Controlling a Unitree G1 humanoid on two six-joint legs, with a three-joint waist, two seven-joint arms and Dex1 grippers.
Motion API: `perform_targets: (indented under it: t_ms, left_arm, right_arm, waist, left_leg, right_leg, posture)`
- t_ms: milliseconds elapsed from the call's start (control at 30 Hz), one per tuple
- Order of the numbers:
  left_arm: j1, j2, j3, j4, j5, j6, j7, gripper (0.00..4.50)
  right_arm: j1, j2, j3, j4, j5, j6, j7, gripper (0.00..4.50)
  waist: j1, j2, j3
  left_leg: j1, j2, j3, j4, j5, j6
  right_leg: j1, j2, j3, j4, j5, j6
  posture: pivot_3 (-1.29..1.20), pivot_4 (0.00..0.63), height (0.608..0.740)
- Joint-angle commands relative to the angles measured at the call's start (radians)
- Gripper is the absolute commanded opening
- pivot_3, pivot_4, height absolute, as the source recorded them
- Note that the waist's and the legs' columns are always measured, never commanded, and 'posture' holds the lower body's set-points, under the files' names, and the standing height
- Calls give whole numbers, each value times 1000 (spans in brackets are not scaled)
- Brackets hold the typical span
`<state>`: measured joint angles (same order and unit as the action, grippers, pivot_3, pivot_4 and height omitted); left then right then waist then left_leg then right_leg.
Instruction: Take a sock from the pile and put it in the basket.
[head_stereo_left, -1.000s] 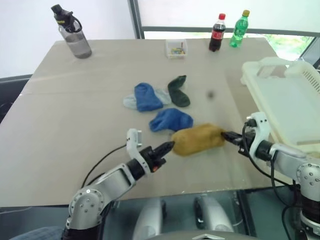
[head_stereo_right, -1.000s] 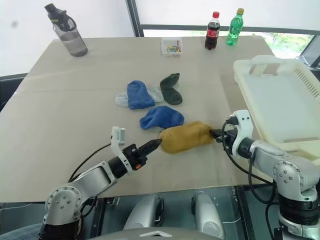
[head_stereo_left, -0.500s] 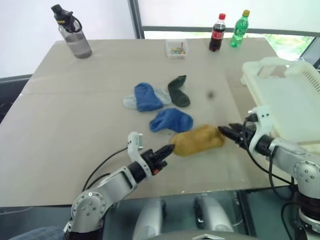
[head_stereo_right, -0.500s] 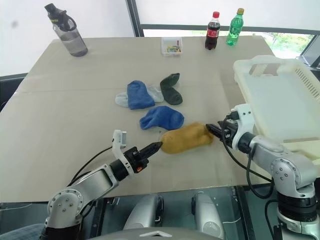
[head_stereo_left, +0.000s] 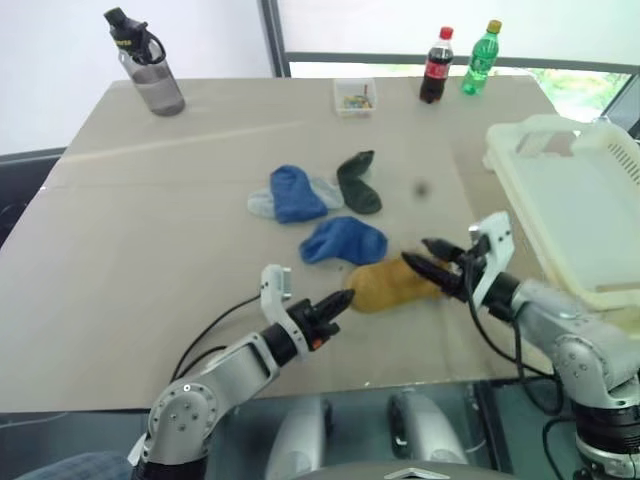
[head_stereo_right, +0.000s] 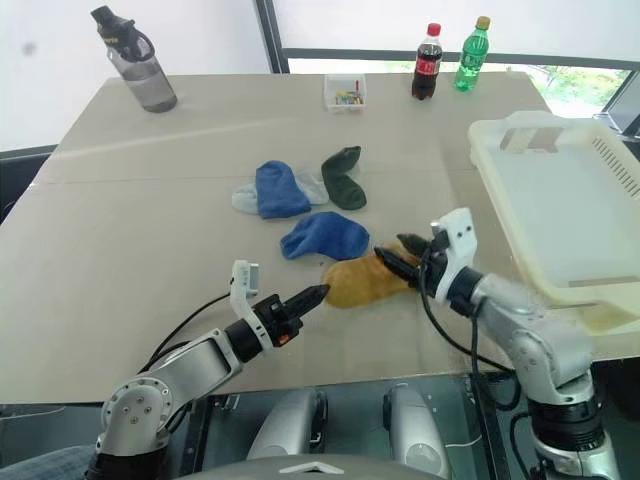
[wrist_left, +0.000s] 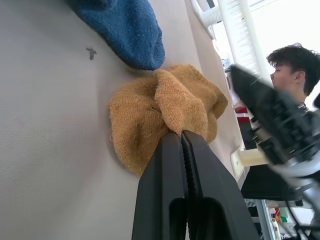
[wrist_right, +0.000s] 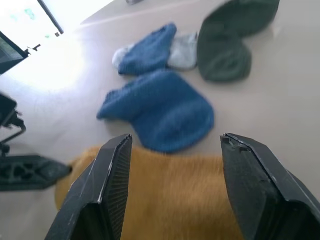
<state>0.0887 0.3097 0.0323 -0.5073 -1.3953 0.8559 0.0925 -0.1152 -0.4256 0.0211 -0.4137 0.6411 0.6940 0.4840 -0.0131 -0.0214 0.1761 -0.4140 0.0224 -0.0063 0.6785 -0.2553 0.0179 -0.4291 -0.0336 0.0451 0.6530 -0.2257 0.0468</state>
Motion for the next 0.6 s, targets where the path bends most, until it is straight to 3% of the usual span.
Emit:
perform_targets:
  t_ms: [33,200,267,300,467,600]
  left_arm:
    - [9,-9,-6,-39,3,-17,3,0]
    - [19,-17,9,-31,-4,-31,17,0]
    - [25,-1,22,-31,11,-34,6,607]
    - [30,6,28,-34,6,-33,0,686]
    - [44,24,44,-33,0,-34,12,2795]
    - [38,21,60,-7,-16,-36,24,2795]
  right_arm:
    - [17,-10,42,62,-84,-88,45,2848]
    - [37,-9,96,210,-229,-171,23,2848]
    - [50,11,92,204,-226,-184,26,2899]
    - [55,15,94,198,-229,-187,26,2899]
    - [70,39,94,173,-230,-186,24,2899]
    - [80,56,90,158,-231,-186,27,2899]
  waist:
    - [0,0,0]
    - [-1,-1,-3]
    - [-1,-2,-3]
    - [-1,-2,-3]
    - [0,-3,-4]
    - [0,-3,-4]
  left_leg:
    - [0,0,0,0,0,0]
    - [1,0,0,0,0,0]
    - [4,0,0,0,0,0]
    - [6,0,0,0,0,0]
    - [17,1,-2,-6,0,0]
    - [17,1,-2,-9,0,0]
  right_leg:
    - [0,0,0,0,0,0]
    - [1,0,0,0,0,0]
    - [4,0,0,0,0,0]
    - [6,0,0,0,-1,2]
    - [17,0,0,-8,-3,4]
    - [16,0,0,-10,-2,3]
  posture:
    - [0,150,740]
    - [0,150,740]
    - [0,150,740]
    - [0,150,740]
    - [0,150,740]
    - [0,150,740]
